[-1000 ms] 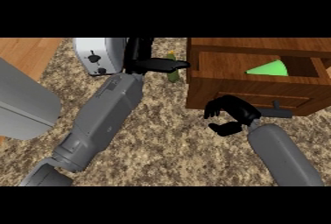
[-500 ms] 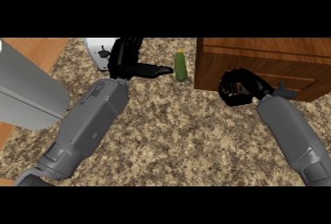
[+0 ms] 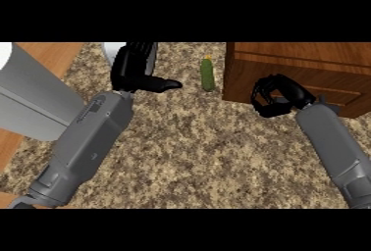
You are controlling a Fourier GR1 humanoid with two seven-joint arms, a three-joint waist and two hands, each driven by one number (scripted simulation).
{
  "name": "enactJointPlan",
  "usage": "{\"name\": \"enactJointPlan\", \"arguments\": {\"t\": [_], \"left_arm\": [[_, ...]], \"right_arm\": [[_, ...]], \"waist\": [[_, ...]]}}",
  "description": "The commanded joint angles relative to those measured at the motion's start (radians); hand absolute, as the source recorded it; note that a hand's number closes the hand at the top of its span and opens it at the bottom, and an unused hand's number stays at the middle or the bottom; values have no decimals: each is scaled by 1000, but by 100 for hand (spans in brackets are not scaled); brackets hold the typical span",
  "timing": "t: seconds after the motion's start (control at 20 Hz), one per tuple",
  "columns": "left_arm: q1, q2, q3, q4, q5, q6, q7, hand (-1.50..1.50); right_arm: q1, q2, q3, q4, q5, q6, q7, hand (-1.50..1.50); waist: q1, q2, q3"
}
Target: Pick up the cup, place it into the drawer and close the drawer
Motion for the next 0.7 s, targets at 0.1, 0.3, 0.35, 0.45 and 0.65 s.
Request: {"name": "enactJointPlan", "arguments": {"t": [0.1, 0.3, 0.35, 0.45, 0.65], "left_arm": [[46, 9, -10, -29, 1, -30, -5, -150], [44, 24, -7, -35, 8, -58, 9, -150], [63, 4, -11, -34, 7, -52, -7, -150], [46, 35, 2, -47, 14, -62, 5, -150], [80, 20, -8, -55, 19, -80, 2, -150]], "right_arm": [[-160, -133, -96, 42, -22, -46, 59, 150], [-172, -147, -107, 14, -48, -2, 70, 150], [-169, -137, -117, 6, -61, -11, 73, 150], [-149, -149, -119, 1, -68, 6, 67, 150], [-139, -163, -121, -20, -82, 37, 70, 150]], "waist": [[39, 18, -6], [55, 26, -7], [55, 27, -7], [63, 25, -6], [71, 26, -7]]}}
